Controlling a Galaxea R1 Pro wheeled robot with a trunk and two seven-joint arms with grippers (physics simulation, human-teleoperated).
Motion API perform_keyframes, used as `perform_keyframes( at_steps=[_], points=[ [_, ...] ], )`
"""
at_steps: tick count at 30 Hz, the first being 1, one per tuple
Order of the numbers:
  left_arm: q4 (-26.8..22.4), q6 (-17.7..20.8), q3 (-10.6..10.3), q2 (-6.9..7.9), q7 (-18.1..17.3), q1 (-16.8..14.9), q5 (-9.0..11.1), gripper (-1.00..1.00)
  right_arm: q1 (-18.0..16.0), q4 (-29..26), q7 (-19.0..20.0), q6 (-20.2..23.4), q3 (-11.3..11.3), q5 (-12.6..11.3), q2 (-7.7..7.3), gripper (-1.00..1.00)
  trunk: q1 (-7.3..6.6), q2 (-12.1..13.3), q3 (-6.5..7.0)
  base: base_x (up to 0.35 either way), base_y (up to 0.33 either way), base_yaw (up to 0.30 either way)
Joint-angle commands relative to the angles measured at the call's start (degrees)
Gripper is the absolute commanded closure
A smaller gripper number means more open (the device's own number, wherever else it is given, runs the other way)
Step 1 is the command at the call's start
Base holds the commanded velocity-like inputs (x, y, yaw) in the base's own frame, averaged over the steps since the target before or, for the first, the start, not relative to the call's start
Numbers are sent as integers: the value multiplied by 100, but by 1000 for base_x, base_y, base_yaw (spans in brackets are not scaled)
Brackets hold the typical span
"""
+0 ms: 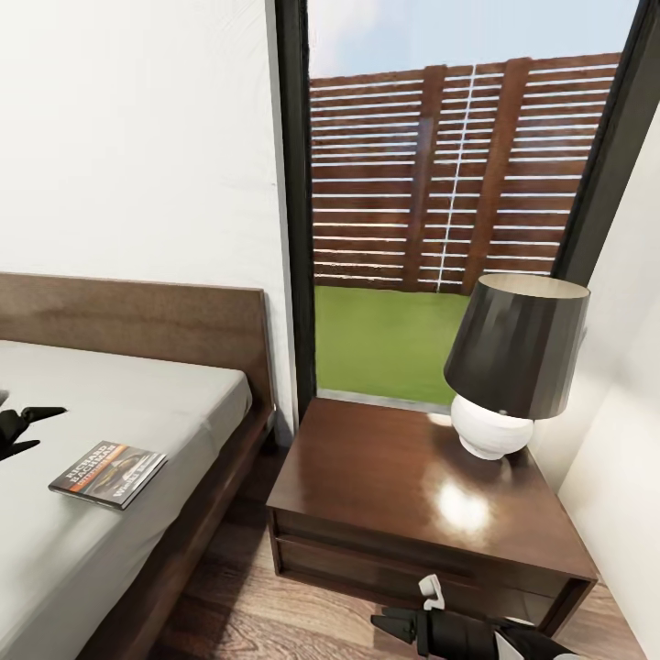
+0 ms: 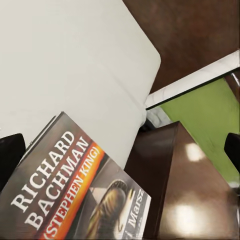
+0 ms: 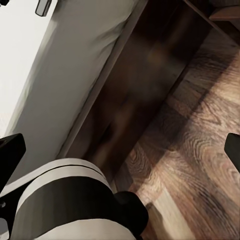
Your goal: In the bedroom, move the book from the bed onto either nightstand, and place the two sandals side by side next to the bed.
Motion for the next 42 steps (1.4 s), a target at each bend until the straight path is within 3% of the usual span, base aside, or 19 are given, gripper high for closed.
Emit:
perform_keyframes(
  at_steps=[1, 12, 19, 21, 30, 35, 42],
  points=[
    [0, 81, 12, 36, -84, -2, -22, -100, -3, -6, 14, 24, 50, -51, -1, -100, -1, -2, -6, 0, 0, 0],
    [0, 759, 13, 368, -622, -6, -82, -100, -6, -63, 9, 32, 115, -39, 7, -100, -1, -2, -6, 0, 0, 0],
    [0, 911, 10, 465, -1065, -4, -128, -100, -7, -85, 11, 38, 128, -40, 13, -100, -1, -2, -6, 0, 0, 0],
    [9, 935, 7, 496, -1294, -5, -231, -100, -7, -89, 8, 26, 121, -41, 17, -100, -1, -2, -6, 0, 0, 0],
    [55, 943, -9, 501, -1550, -6, -735, -100, -7, -92, -15, 52, 114, -55, 22, -100, -1, -2, -6, 0, 0, 0],
    [60, 943, -12, 497, -1583, -5, -880, -100, -7, -170, -39, 163, 105, -91, 62, -100, -1, -2, -6, 0, 0, 0],
    [62, 936, -13, 495, -1592, -4, -947, -100, -6, -949, -131, 954, 107, -130, 205, -100, -1, -2, -6, 0, 0, 0]
  ],
)
